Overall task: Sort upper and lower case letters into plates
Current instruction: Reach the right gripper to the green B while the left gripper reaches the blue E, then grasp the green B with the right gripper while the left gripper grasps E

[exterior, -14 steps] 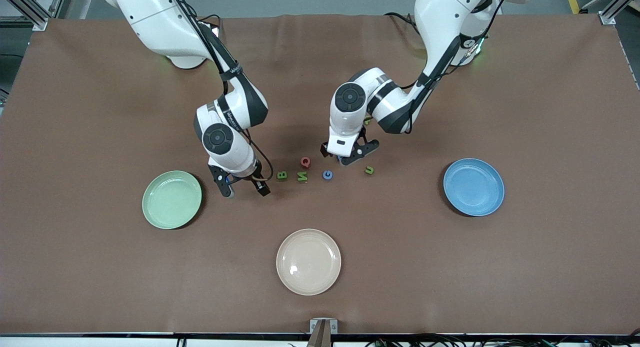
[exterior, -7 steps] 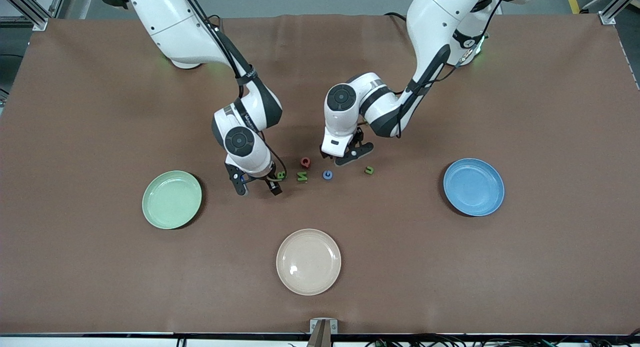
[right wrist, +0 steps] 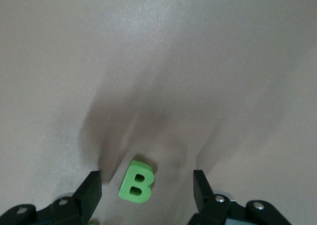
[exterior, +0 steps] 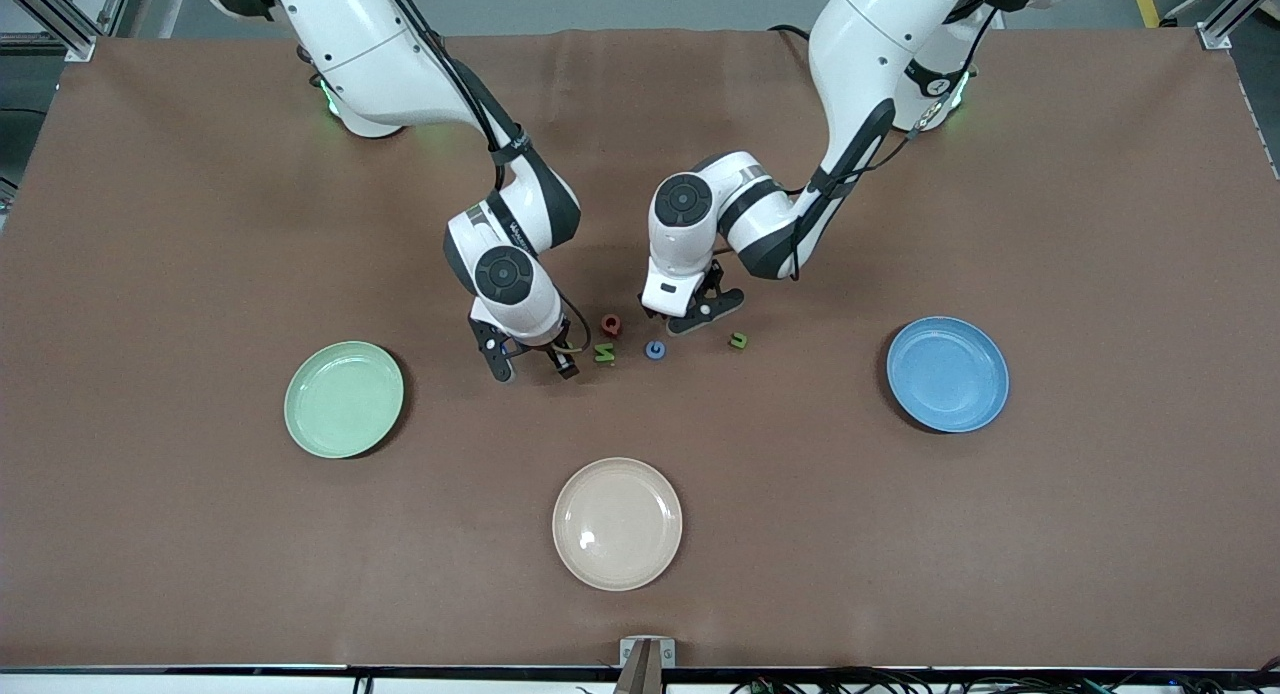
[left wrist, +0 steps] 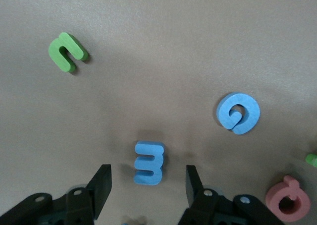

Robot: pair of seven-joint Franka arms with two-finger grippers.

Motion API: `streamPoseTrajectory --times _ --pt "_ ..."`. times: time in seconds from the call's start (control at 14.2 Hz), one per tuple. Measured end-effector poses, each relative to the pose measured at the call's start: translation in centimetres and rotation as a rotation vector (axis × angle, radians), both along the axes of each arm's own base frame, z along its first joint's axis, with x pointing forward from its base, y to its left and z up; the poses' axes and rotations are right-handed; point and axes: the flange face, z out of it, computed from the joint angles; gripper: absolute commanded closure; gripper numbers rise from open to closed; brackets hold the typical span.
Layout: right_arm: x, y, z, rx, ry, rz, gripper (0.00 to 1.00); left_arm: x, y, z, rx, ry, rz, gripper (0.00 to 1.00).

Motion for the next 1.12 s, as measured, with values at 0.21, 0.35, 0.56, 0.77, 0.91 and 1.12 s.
streamPoseTrajectory --times 0.21,0.35,0.56,0.77,0.91,1.12 --pt "-0.3 0.5 -0.2 -0.001 0.001 0.006 0.43 -0.4 -0.3 -0.7 0.004 -0.004 -0.019 0.31" --pt "-0.6 0.9 -0.3 -0.005 -0.002 0.015 0.60 -0.6 -0.4 -1.1 0.011 -0.007 -0.034 0.33" --pt "-0.3 1.2 0.1 -0.010 -0.020 0.030 0.99 -0.6 -0.4 -1.2 0.011 -0.010 -0.038 0.50" --pt "0.0 1.0 0.1 -0.030 -0.035 0.055 1.00 -0.5 -0.6 -1.0 0.004 -0.016 -0.038 0.75" --pt "0.9 -0.3 0.2 -0.044 -0.046 0.062 1.00 -0.4 -0.7 -0.8 0.001 -0.019 -0.038 0.77" --pt "4.7 -5.5 2.4 -0.051 -0.039 0.126 1.00 -0.4 -0.7 -0.8 0.000 -0.020 -0.038 0.86"
